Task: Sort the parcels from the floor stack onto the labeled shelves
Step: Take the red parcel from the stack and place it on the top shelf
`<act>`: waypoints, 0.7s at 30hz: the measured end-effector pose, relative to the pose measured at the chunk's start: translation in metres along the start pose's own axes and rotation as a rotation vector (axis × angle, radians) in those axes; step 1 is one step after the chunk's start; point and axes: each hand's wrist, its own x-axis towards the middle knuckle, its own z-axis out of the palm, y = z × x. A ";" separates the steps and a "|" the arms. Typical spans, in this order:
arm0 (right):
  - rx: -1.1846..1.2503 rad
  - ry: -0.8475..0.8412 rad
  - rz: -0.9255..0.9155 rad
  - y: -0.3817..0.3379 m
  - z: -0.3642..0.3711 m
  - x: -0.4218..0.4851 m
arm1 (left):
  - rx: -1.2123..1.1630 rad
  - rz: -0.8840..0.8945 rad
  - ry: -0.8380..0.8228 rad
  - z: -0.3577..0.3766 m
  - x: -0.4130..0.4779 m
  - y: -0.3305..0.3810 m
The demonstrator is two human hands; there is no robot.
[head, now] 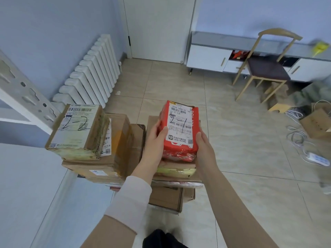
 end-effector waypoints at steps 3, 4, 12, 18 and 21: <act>0.071 -0.001 -0.045 -0.007 -0.007 -0.010 | -0.009 0.019 -0.023 0.007 -0.007 0.002; 0.084 0.010 -0.060 -0.009 -0.012 -0.014 | -0.014 0.022 -0.044 0.012 -0.009 0.002; 0.145 0.229 -0.153 -0.021 -0.090 -0.042 | 0.025 0.042 -0.275 0.091 -0.031 0.003; 0.222 0.429 -0.191 -0.014 -0.179 -0.079 | 0.119 0.060 -0.488 0.176 -0.069 -0.016; 0.273 0.523 -0.219 -0.012 -0.227 -0.104 | 0.194 0.097 -0.588 0.222 -0.096 -0.028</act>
